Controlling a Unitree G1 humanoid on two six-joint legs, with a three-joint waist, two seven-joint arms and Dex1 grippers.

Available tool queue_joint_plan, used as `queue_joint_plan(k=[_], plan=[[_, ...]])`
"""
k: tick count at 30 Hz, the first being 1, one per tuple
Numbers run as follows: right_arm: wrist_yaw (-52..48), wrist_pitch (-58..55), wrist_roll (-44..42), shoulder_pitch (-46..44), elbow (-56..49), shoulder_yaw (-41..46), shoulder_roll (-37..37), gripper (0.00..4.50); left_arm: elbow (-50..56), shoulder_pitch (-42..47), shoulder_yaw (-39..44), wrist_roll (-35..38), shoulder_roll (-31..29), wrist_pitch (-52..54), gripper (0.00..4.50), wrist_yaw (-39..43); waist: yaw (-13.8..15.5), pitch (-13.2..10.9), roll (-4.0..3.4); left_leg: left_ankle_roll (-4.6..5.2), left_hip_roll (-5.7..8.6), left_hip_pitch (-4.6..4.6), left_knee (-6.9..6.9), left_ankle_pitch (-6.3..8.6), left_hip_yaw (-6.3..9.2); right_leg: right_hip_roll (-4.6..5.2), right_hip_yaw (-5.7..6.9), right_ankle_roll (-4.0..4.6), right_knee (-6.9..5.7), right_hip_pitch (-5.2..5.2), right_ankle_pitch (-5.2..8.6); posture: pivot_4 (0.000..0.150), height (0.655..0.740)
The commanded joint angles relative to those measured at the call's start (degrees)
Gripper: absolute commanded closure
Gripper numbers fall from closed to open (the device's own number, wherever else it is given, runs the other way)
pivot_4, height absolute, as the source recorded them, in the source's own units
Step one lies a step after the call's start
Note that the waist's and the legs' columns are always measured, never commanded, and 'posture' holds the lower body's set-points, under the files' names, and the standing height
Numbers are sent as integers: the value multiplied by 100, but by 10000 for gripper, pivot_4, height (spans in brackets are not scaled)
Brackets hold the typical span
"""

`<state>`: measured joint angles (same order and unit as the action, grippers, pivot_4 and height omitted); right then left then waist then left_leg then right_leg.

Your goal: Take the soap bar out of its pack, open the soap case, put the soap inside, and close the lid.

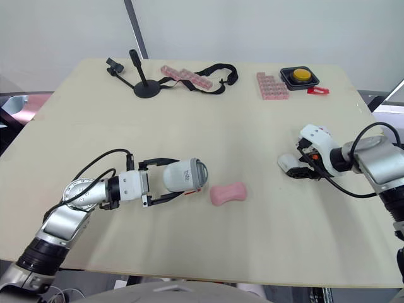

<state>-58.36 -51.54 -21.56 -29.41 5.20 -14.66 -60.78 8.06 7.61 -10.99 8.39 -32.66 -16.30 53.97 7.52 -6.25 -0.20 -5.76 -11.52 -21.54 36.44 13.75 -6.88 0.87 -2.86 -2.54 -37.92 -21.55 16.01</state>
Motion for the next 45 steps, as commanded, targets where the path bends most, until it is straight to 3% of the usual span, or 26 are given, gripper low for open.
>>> queue_joint_plan(k=[1, 8, 12, 18, 22, 26, 37, 45], plan=[[-25, 53, 101, 55, -66, 334, -91, 424, 239, 47, 85, 49, -27, 12, 10357, -53, 1, 0, 0, 0, 0, 0, 0, 0, 0, 0, -1, 0, 0, 0, 0, 1500, 7400], [-33, 991, 8, 463, -15, 1131, 22, 424, 214, 89, 75, 61, -27, 40, 10357, -21, 2, 0, 0, 0, 0, 0, 0, 0, -1, 2, -10, 0, 1, 0, 0, 1500, 7400], [-713, 2981, -359, 1149, 190, 2274, 341, 424, 190, 144, 84, 108, -58, 108, 10357, 36, 5, 0, 1, 1, -2, -7, 0, 1, -2, 17, -11, 0, 2, 0, 0, 1500, 7400], [-1778, 4720, -1129, 2439, 99, 3610, 1255, 424, 170, 241, 76, 281, -151, 382, 10357, 247, -7, 2, 4, 5, -1, -12, 1, 3, -6, 31, -8, 1, 1, 0, 1, 1500, 7400], [-2688, 5482, -1217, 3773, -651, 3508, 1585, 424, 145, 340, 80, 445, -267, 698, 10357, 483, -7, 3, 1, 9, -4, -8, 0, 5, -3, 31, 8, 3, 10, -5, 2, 1500, 7400], [-3223, 5981, -1187, 4308, -948, 3154, 1795, 424, 123, 437, 87, 593, -392, 1052, 10357, 721, -144, 5, 0, 18, 2, -2, 2, 2, -7, 44, 12, 2, 21, -7, 1, 1500, 7400], [-3128, 6287, -1159, 4076, -604, 2773, 1963, 424, 324, 611, 159, 917, -795, 2139, 10357, 1155, -284, 7, -4, 24, 7, 5, -7, -3, 6, 48, 17, 3, 32, 2, 1, 1500, 7400], [-2972, 6330, -1064, 3823, -416, 2637, 2030, 424, 414, 943, -77, 523, -1155, 2694, 10357, 1283, -290, 6, -4, 24, 9, 5, -13, -3, 9, 49, 19, 2, 37, 8, 1, 1500, 7400]])
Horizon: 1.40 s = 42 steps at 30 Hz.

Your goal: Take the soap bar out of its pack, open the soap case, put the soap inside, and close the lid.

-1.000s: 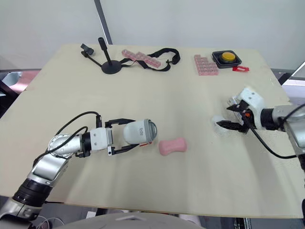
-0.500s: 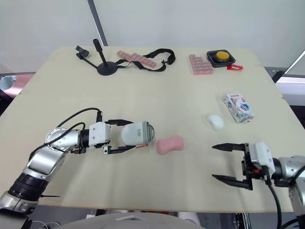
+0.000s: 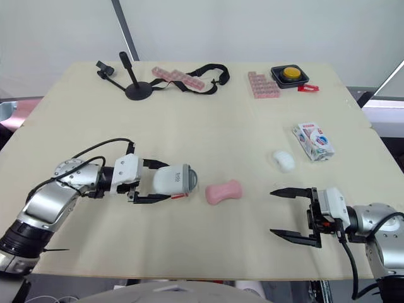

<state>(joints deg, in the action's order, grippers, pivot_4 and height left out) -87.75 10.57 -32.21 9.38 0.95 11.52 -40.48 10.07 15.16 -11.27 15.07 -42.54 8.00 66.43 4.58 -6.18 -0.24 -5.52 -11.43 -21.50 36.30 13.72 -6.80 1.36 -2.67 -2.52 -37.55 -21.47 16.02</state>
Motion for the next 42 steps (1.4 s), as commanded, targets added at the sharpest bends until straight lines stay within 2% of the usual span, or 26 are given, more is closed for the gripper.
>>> queue_joint_plan(k=[1, 11, 17, 42], plan=[[-16, 121, 14, -80, 41, 9, 6, 424, 258, 270, -100, -163, -207, 415, 10357, 72, 4, 0, 0, 0, 0, 0, 0, 0, 0, 0, 1, 0, 1, 1, 0, 1500, 7400], [118, 160, 129, -208, 131, -97, 10, 424, 865, 824, -551, -293, -644, 1438, 10357, 591, -5, 0, 0, -1, 2, -1, -9, 0, 2, 0, 2, 0, 10, 13, 0, 1500, 7400], [201, 153, 159, -155, 62, -142, -8, 424, 960, 836, -638, -404, -885, 1607, 10357, 801, 8, 0, 0, -2, 3, 0, -10, 0, 2, 1, 4, 0, 16, 18, 0, 1500, 7400], [506, -23, 226, -224, -136, -300, -30, 424, 866, 1694, -1351, -982, -581, 2199, 10357, 702, 14, 0, 0, -2, 4, 0, -17, -1, 3, 3, 7, -1, 27, 35, 0, 1500, 7400]])
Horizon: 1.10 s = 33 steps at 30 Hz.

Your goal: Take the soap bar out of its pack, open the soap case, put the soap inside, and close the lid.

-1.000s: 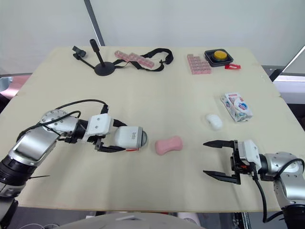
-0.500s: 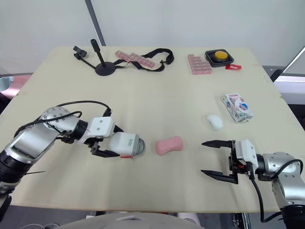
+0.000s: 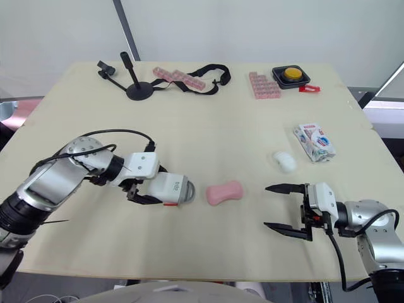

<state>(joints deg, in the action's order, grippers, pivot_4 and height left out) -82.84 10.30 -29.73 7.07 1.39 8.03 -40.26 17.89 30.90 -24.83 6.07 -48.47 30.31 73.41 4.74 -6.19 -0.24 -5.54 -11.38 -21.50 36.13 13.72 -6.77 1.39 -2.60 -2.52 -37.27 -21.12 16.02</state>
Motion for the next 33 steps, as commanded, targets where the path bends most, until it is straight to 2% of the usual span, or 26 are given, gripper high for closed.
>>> queue_joint_plan(k=[1, 11, 16, 21, 33], plan=[[24, 3, -23, 25, -198, 47, -55, 424, 74, 136, -15, -109, 19, -50, 10357, 3, -2, 0, 0, 0, 0, 0, 0, 0, 0, 0, 0, 0, 0, 0, 0, 1500, 7400], [68, 26, 4, 69, -198, 24, -54, 424, -24, 358, -179, -373, 88, -329, 10357, 105, -1, 0, 0, 0, 0, 0, -2, 0, 0, 1, 2, 0, 3, 2, 0, 1500, 7400], [56, 80, 28, 63, -126, 21, -41, 424, 176, 490, -202, -259, 166, 161, 10357, 217, -4, 0, 0, 0, 0, 0, -2, 0, 0, 1, 3, 0, 2, 3, 0, 1500, 7400], [36, 126, 44, 92, -79, 38, -39, 424, 254, 464, -190, -326, 93, 144, 10357, 307, -3, 0, 0, 0, 0, 0, -7, 0, 0, 0, 2, 0, 6, 3, 0, 1500, 7400], [-10, 179, 83, 59, 12, 5, -55, 424, 44, 97, 49, -277, -592, -260, 10357, 582, -6, -1, 0, -1, 0, 1, -12, 0, -1, 1, 5, 0, 11, 3, 0, 1500, 7400]])
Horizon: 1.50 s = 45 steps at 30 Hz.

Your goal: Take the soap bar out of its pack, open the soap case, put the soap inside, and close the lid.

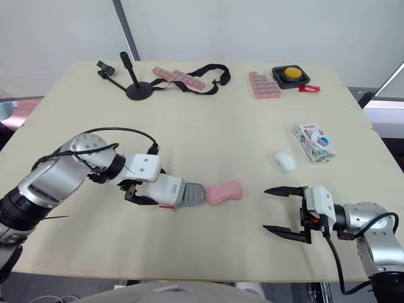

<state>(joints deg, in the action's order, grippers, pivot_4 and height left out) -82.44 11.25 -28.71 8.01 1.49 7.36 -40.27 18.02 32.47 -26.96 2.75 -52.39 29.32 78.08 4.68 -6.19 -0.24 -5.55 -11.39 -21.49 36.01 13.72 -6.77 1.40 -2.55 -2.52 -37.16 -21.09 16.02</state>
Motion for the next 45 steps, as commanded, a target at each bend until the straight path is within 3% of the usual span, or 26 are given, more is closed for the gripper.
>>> queue_joint_plan(k=[1, 8, 16, 23, 32, 45], plan=[[-57, 84, -17, -48, 17, 68, -59, 424, 29, -125, 309, 80, -298, -237, 10357, 166, -1, 0, 0, 0, 0, 0, 0, 0, 0, 0, 0, 0, 1, 0, 0, 1500, 7400], [-160, 154, -2, -102, 202, 73, -82, 424, -226, -560, 702, 154, -679, -705, 10357, 241, -1, 0, 0, -1, 0, 2, -7, 0, 0, 1, 4, 0, 7, 1, 0, 1500, 7400], [-263, 270, -8, -192, 425, 57, -64, 424, -900, -1235, 1506, 693, -338, -1817, 10357, -10, -3, 0, 0, -2, 0, 0, -9, 0, 0, 1, 7, 0, 7, 0, 0, 1500, 7400], [-272, 246, -8, -259, 422, 35, -70, 424, -1978, -1468, 1746, 654, -254, -3209, 10357, 55, 0, 0, 0, -2, -1, 1, -10, 0, 0, 0, 7, 0, 6, -1, 0, 1500, 7400], [-257, 259, 26, -328, 460, 21, -60, 424, -2114, -1505, 1768, 963, 25, -3212, 10357, 110, 28, 0, 1, -1, -1, 3, -9, 0, 0, 2, 11, 0, -8, -4, 0, 1500, 7400], [-301, -148, -421, -370, 223, 129, -25, 424, -2718, -1562, 1545, 516, 21, -3894, 10357, 266, 10, 0, 0, -1, -2, 3, -10, 0, -2, 1, 11, 0, -1, -5, 0, 1500, 7400]])
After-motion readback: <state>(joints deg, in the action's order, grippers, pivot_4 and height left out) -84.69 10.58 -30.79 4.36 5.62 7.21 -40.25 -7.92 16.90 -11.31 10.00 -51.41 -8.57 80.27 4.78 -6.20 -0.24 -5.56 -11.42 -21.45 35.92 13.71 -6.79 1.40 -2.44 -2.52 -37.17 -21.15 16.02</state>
